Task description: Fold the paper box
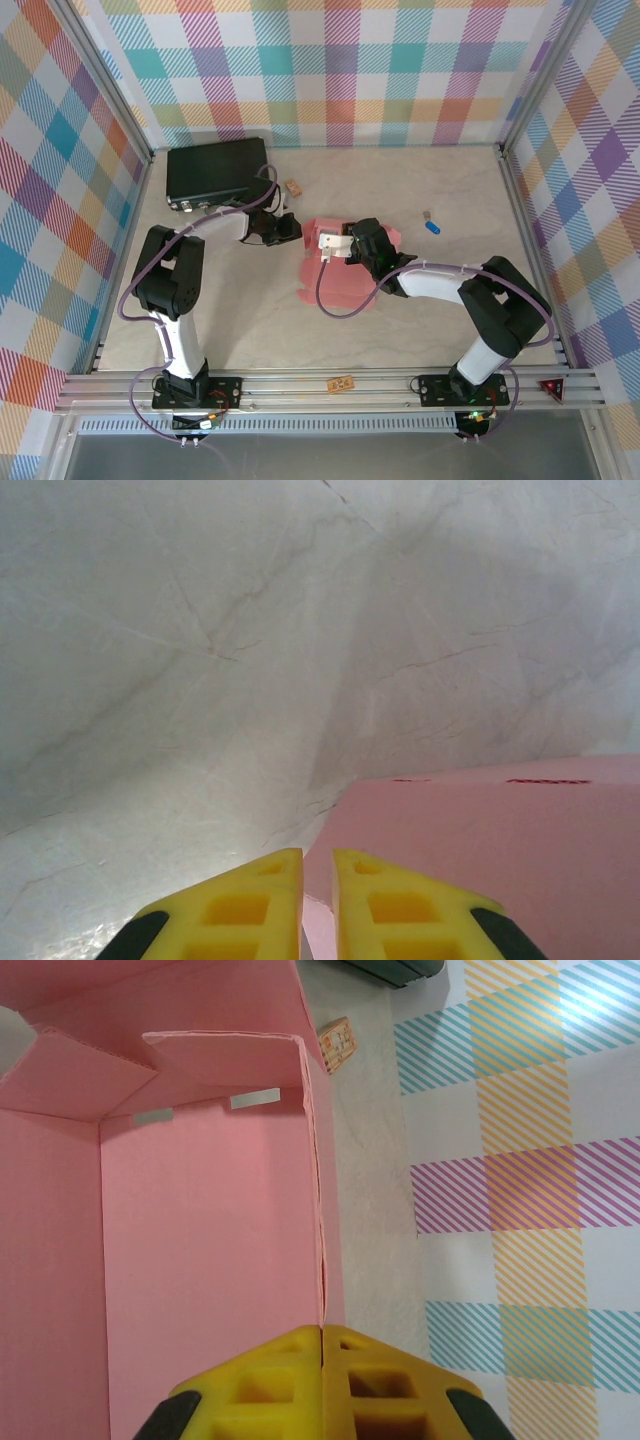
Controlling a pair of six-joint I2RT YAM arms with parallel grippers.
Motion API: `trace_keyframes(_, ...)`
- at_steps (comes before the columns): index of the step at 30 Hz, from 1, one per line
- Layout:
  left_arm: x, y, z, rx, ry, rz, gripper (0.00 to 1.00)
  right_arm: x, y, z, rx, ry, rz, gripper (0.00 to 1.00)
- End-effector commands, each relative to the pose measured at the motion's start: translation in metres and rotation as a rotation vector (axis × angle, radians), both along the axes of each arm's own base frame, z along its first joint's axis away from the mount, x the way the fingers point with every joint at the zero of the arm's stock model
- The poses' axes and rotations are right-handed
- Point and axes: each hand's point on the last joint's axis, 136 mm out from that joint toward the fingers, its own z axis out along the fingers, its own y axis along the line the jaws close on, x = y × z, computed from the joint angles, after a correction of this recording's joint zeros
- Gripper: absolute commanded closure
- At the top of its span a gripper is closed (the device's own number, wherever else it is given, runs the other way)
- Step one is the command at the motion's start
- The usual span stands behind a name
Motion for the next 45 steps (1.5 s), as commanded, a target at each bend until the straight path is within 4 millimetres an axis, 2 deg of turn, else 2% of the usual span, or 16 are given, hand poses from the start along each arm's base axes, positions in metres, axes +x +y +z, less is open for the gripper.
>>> trace_keyframes(1,-0.003,-0.006,0.013,-0.047,-0.027,-0.033,0.84,0.005,0.003,0.006,0.013,-0.006,-0.002,1.00)
trace_keyframes(18,-0.017,-0.024,0.023,-0.136,-0.053,-0.110,0.85,0.007,0.004,0.003,0.005,0.001,-0.010,1.00)
trace_keyframes(30,-0.030,-0.036,0.017,-0.151,-0.041,-0.163,0.85,0.008,0.004,0.002,0.001,0.005,-0.012,1.00)
trace_keyframes(45,-0.040,-0.043,0.021,-0.179,-0.069,-0.216,0.79,0.008,0.003,0.002,0.000,0.006,-0.017,1.00)
